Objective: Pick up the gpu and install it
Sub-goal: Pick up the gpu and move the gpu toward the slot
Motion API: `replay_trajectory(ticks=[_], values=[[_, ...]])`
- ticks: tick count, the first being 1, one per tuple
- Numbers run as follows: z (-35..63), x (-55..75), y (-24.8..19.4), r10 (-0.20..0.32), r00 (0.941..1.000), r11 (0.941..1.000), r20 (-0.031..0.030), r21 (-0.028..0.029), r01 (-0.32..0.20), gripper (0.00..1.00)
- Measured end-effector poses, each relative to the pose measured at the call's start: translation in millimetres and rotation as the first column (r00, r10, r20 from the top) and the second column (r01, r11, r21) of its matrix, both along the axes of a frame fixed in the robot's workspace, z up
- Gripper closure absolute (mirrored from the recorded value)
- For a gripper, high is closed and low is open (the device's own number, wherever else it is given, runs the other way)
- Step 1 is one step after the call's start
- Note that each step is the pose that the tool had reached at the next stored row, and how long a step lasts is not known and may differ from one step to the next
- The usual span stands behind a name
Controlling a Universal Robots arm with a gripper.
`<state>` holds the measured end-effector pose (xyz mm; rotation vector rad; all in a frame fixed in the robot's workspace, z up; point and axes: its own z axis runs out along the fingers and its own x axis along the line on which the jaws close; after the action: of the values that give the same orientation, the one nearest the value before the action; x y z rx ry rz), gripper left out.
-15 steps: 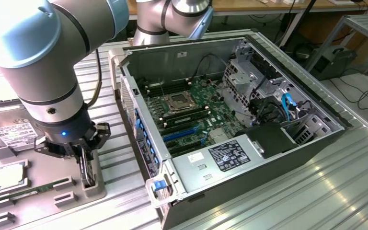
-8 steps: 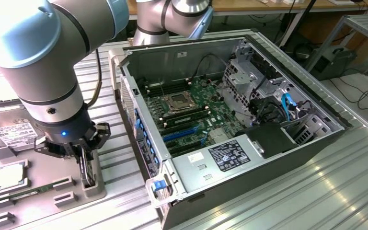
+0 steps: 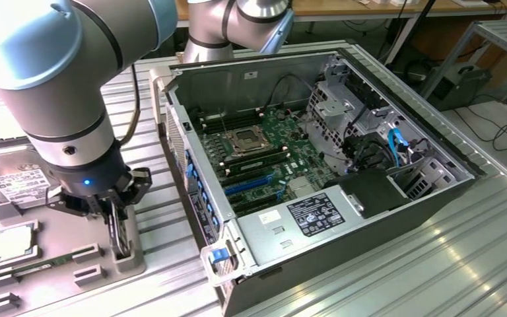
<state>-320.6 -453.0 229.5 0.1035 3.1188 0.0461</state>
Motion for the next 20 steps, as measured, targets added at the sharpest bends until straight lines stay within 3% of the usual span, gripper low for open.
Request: replay_trajectory(ticks=[20], values=[[40.3,0.0,0.0,0.0,1.0,1.0,-0.0009,0.0011,0.0,0.73]])
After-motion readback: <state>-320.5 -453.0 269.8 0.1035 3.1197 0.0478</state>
